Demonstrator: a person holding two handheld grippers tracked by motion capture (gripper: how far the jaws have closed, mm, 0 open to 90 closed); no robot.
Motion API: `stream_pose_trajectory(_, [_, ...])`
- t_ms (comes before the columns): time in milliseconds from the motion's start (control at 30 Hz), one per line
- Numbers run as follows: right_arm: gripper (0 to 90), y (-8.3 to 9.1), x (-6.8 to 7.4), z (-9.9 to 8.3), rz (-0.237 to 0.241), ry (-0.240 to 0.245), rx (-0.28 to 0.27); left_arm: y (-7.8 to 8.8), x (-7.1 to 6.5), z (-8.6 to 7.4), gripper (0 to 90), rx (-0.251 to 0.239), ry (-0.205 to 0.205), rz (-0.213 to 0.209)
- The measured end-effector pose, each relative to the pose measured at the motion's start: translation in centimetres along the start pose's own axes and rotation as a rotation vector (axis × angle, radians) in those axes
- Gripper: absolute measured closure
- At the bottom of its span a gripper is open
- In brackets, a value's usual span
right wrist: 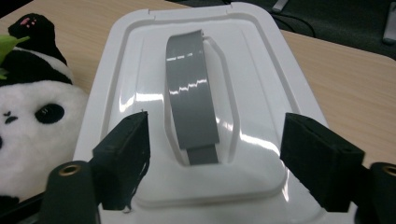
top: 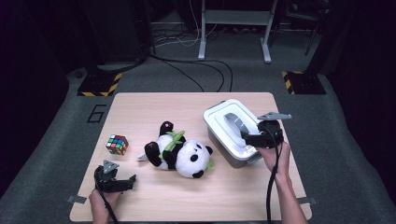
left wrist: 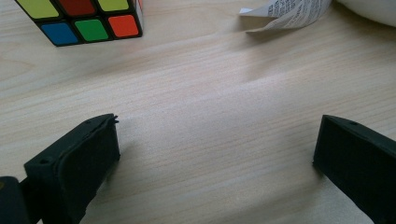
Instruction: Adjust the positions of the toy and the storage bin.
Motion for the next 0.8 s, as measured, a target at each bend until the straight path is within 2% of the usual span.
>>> stream_pose_trajectory(200, [12.0,1.8,-0.7,-1.9,0.004,-0.019,-0.04,0.0,0.0,0.0,0.0,0.006,-0.008,-0.001])
stream_pose_trajectory(267, [6.3,2.9,-1.1,-3.0,-0.009,-0.03,-0.066,0.0,0.0,-0.1,0.0,0.007,-0.009,-0.002])
stream_pose_trajectory(367, [4.0,3.6,-1.3,-3.6,-0.008,-0.041,-0.09,0.1,0.0,0.0,0.0,0.007,-0.008,-0.001])
stream_pose_trajectory(467, [0.0,4.5,-1.6,-5.2,-0.035,-0.055,-0.117,0.1,0.0,-0.1,0.0,0.013,-0.008,-0.003])
stream_pose_trajectory(567, [0.0,4.6,-1.7,-6.1,-0.047,-0.056,-0.118,0.1,0.0,-0.1,0.0,0.009,-0.007,-0.002])
stream_pose_trajectory(667, [0.0,4.7,-2.3,-8.2,-0.066,-0.073,-0.136,0.0,0.0,0.0,0.0,0.002,-0.001,0.0])
stream_pose_trajectory(700, [0.0,4.7,-2.3,-8.2,-0.066,-0.073,-0.136,0.0,0.0,0.0,0.0,0.002,-0.001,0.0])
stream_pose_trajectory(733, [0.0,4.2,-2.8,-9.3,-0.069,-0.089,-0.13,0.0,0.0,0.0,0.0,0.002,0.001,0.0])
stream_pose_trajectory(767, [0.0,4.2,-2.8,-9.3,-0.069,-0.089,-0.13,0.0,0.0,0.0,0.0,0.002,0.001,0.0])
stream_pose_trajectory(800, [0.0,3.4,-3.2,-10.6,-0.07,-0.099,-0.111,0.0,0.0,0.0,0.0,0.002,0.0,0.0])
Point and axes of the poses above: each handheld gripper's, and its own axes: y roughly backward along the jaws, z roughly out of its top, x roughly to its left, the point moved 8 cm from there along -y, roughly forward along the jaws, and after that the axes turned 9 degrees about -y, right-handed, at the moved point
